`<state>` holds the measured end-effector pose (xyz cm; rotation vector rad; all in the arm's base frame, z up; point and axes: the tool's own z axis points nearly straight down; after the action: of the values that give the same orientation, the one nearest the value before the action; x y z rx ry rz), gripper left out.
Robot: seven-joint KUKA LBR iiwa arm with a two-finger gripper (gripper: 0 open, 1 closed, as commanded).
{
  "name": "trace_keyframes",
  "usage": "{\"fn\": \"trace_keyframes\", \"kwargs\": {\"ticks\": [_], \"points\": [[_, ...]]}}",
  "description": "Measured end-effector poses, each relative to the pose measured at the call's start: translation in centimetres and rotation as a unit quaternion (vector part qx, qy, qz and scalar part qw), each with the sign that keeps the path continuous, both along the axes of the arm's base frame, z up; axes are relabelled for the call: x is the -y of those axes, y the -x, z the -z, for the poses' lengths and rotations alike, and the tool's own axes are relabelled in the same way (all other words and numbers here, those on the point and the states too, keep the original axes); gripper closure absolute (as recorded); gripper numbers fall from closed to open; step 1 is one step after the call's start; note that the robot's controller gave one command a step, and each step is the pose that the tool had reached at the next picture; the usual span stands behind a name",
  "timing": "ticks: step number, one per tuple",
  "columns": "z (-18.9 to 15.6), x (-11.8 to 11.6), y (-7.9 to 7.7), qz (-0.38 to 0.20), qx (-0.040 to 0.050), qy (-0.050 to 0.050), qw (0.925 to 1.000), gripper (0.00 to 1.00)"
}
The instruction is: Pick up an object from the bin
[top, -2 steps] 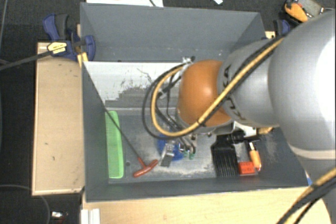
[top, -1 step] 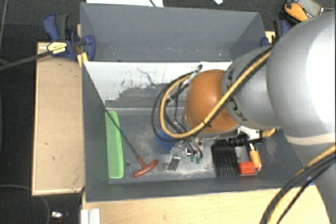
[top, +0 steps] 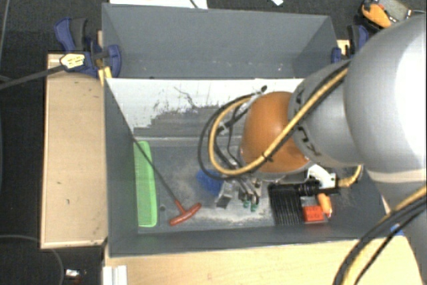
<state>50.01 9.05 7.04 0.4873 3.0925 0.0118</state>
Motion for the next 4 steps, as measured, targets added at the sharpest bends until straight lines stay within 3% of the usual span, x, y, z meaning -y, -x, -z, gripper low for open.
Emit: {"fn": "trace_keyframes", "kwargs": {"ticks": [1,4], "points": [[0.0,0.0,0.0,0.0,0.0,0.0,1.0,1.0],[-4.9,0.0,0.1,-0.001,-0.0001,0.0,1.0,1.0]]}}
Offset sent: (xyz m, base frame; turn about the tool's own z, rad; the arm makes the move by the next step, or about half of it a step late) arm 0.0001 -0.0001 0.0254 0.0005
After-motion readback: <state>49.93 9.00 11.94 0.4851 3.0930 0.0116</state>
